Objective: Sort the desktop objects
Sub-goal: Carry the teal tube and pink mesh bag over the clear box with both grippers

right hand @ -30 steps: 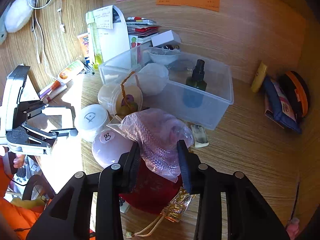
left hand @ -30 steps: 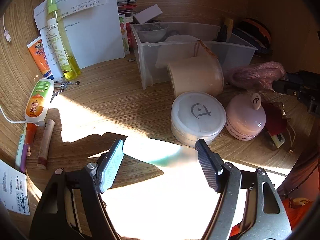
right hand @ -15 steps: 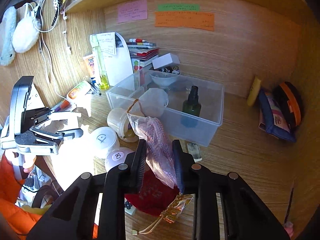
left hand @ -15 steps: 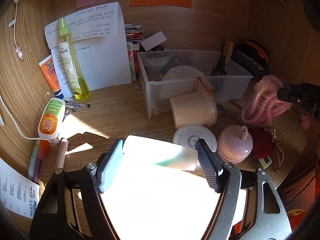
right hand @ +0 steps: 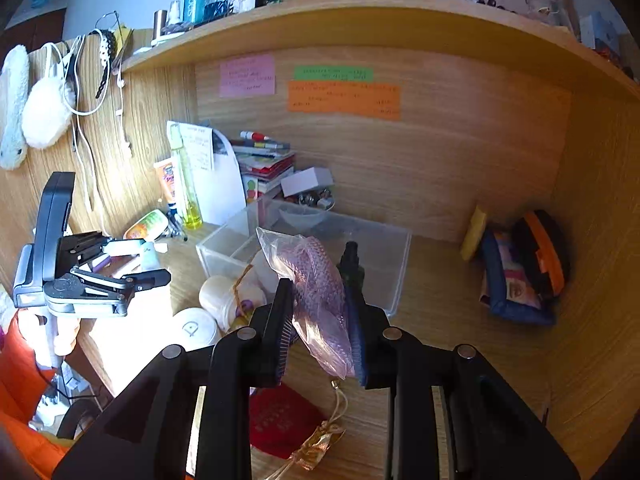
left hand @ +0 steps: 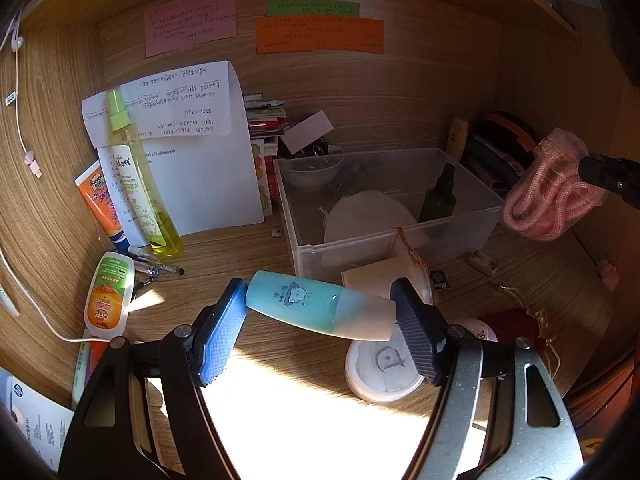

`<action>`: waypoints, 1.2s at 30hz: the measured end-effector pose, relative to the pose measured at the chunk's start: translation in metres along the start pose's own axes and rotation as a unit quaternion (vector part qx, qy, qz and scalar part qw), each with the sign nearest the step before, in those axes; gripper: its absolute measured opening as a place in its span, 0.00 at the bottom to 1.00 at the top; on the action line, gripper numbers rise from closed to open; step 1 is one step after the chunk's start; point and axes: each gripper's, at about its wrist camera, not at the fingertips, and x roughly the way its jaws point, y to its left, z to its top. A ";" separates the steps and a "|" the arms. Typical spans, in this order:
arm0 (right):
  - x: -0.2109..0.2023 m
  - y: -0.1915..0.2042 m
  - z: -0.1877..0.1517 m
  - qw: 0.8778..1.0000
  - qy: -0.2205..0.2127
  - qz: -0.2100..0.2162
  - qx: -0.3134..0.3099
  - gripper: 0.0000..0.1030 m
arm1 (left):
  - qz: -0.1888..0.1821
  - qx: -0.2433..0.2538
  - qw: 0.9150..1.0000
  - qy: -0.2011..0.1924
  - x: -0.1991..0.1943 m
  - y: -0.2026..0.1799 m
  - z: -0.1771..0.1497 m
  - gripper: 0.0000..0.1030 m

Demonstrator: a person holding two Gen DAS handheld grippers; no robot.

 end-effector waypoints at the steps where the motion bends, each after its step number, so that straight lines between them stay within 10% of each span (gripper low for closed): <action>1: -0.001 -0.003 0.004 1.000 -0.005 -0.004 0.002 0.22 | -0.001 0.000 1.000 -0.002 0.001 0.000 0.004 0.71; 36: 0.124 -0.056 0.064 0.998 0.011 -0.004 0.055 0.22 | -0.083 -0.010 0.995 0.052 0.116 0.001 0.081 0.71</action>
